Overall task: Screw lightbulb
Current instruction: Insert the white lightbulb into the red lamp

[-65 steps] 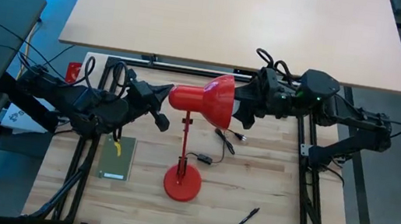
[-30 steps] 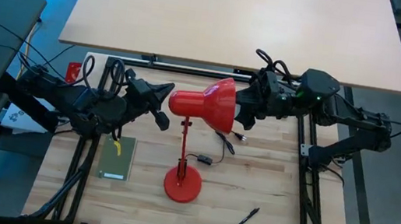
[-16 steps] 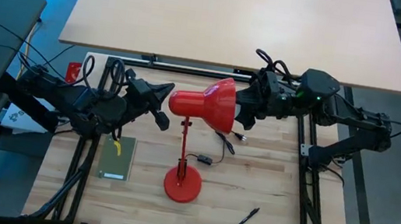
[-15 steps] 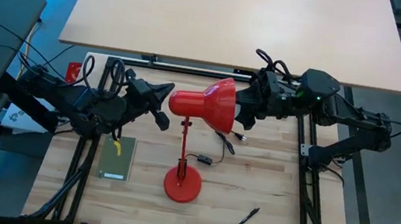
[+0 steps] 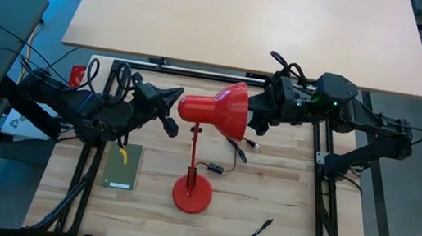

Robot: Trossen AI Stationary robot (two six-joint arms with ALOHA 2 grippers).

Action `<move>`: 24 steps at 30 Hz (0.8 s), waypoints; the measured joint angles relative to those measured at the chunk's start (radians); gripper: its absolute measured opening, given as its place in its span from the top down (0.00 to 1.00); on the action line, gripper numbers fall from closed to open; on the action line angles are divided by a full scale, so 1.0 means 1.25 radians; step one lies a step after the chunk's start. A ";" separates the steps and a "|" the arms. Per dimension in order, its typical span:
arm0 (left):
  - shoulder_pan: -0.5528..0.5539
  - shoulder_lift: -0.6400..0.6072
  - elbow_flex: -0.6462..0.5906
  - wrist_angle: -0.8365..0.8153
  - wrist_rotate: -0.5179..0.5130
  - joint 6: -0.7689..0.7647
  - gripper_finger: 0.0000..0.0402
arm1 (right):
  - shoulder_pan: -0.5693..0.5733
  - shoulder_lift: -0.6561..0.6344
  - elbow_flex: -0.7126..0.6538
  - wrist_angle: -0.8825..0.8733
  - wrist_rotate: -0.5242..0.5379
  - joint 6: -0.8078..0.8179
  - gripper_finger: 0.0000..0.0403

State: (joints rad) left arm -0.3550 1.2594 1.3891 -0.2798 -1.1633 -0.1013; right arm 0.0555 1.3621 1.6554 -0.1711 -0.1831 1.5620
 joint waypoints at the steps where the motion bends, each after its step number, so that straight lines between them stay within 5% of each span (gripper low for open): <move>1: 0.000 0.000 0.000 0.000 0.000 0.000 1.00 | 0.000 0.000 0.000 0.000 0.000 0.000 0.38; 24: 0.000 0.000 0.000 0.000 0.001 -0.022 1.00 | 0.000 0.000 0.000 -0.002 0.005 0.002 0.38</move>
